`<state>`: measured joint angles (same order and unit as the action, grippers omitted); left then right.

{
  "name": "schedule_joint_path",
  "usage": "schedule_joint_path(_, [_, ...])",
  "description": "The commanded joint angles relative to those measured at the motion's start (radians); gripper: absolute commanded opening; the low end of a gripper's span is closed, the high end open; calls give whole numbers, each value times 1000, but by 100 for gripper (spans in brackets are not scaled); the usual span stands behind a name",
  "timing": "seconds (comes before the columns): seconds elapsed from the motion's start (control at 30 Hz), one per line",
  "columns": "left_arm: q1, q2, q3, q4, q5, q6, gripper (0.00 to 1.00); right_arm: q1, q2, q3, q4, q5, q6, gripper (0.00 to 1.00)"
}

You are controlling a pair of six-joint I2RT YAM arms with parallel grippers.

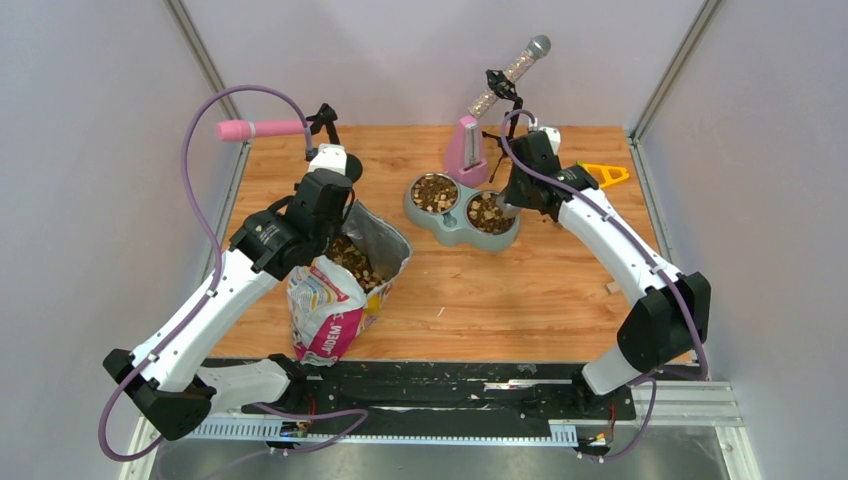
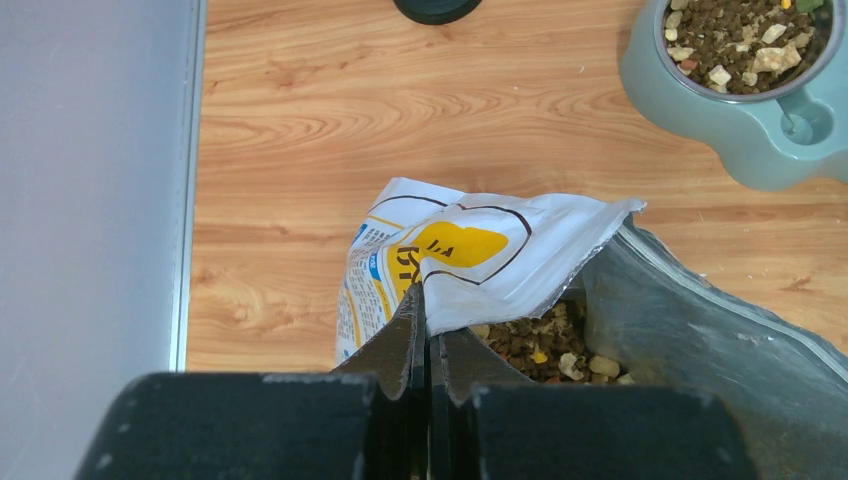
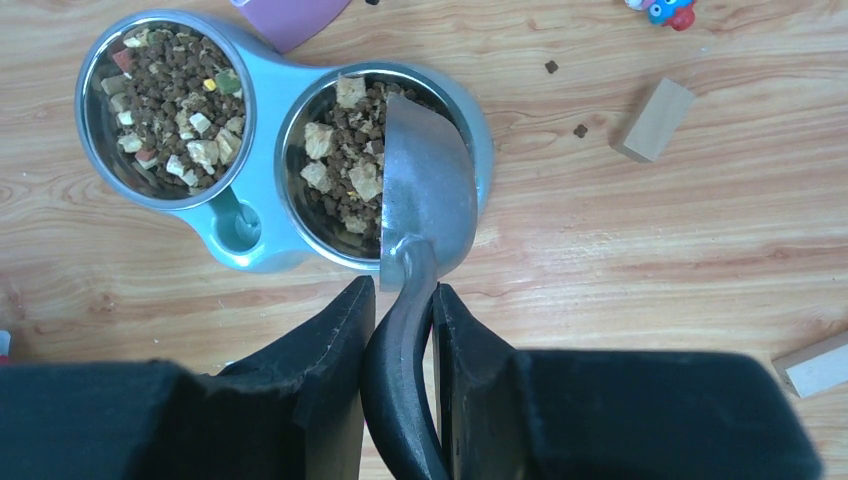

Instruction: Serve the pet food

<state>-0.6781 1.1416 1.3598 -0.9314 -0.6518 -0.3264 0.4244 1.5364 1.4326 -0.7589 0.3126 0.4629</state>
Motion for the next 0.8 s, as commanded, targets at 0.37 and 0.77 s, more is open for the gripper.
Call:
schedule_joint_path(0.37, [0, -64, 52, 193, -58, 9, 0, 56, 26, 92, -26, 158, -56, 0])
schedule_joint_path(0.77, [0, -63, 51, 193, -59, 10, 0, 70, -17, 66, 8, 112, -143, 0])
